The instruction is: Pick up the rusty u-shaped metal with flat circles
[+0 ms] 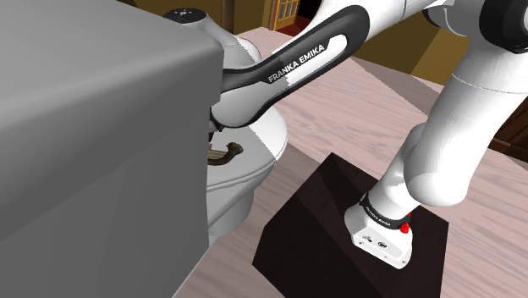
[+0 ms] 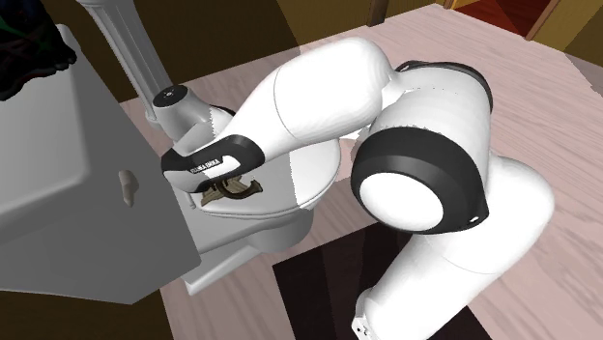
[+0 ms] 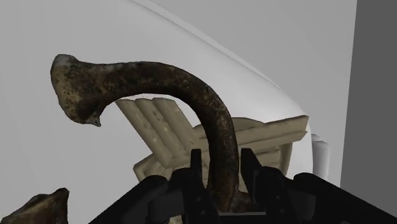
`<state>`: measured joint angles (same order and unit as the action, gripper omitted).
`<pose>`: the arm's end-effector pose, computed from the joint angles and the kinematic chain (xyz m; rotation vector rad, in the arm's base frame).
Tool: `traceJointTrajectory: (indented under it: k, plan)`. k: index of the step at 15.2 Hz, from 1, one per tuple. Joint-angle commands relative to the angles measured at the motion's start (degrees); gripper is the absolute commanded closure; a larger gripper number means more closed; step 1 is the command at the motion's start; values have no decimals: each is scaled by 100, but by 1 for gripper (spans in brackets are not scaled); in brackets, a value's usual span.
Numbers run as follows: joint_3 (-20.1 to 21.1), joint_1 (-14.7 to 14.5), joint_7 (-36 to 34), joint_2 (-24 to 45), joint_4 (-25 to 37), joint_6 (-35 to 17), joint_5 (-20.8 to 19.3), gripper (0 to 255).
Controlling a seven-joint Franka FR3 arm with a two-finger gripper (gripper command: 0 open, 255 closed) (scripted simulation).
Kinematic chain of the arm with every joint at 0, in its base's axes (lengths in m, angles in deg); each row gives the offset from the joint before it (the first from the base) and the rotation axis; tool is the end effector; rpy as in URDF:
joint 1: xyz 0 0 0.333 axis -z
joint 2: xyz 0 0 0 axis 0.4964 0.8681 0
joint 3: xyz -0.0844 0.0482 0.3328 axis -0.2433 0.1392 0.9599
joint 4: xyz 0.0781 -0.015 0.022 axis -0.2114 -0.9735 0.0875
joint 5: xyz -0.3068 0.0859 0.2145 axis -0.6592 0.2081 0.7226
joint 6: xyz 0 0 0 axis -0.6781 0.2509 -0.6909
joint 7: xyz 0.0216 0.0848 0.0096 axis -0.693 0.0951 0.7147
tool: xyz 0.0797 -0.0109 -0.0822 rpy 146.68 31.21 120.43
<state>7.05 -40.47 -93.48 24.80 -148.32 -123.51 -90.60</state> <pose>0.4658 0.3239 0.3877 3.1044 0.1408 0.1180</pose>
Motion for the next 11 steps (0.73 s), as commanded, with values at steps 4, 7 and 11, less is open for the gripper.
traceJointTrajectory:
  k: [4,7,11]
  plan:
    - [2,1,7,2,-12,-8,4,255]
    - [1,2,9,2,-8,-3,6,255]
    - [23,12,74,-126,84,199,99,255]
